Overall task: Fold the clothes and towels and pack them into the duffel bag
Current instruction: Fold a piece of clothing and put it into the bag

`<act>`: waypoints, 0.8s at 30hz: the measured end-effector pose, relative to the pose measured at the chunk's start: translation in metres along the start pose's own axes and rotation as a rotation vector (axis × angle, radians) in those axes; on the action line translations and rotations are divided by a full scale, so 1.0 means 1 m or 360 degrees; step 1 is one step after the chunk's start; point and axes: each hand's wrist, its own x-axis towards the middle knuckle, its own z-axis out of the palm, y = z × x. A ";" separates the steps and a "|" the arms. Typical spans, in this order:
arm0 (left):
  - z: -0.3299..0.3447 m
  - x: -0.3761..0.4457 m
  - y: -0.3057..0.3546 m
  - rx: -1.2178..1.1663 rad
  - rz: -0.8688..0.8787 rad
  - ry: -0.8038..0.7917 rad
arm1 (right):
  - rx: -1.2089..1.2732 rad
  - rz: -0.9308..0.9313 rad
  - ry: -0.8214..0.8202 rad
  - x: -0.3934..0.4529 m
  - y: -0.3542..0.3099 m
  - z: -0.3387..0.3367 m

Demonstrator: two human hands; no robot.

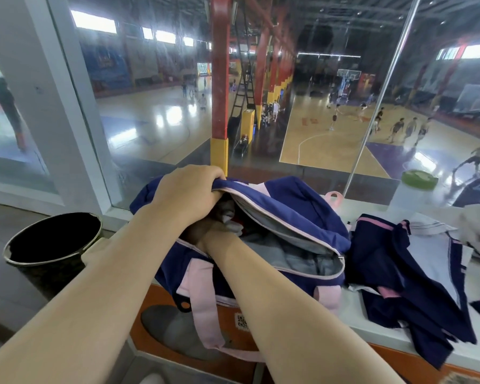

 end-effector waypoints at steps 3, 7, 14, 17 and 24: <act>-0.001 -0.004 0.005 0.0080 -0.0053 -0.0079 | 0.0052 -0.0038 0.0055 -0.032 0.007 -0.013; 0.001 -0.013 0.014 0.0208 -0.0126 -0.0179 | 0.0317 -0.0103 0.0072 -0.078 0.022 -0.032; 0.009 -0.030 0.056 0.0474 -0.0101 -0.0142 | 0.0551 -0.0094 0.0223 -0.163 0.056 -0.052; 0.017 -0.034 0.082 0.0353 -0.0115 -0.0152 | 0.0604 -0.0016 0.0264 -0.194 0.078 -0.058; 0.045 -0.049 0.159 -0.0119 -0.0012 -0.0265 | 0.0800 0.0330 0.0512 -0.251 0.139 -0.054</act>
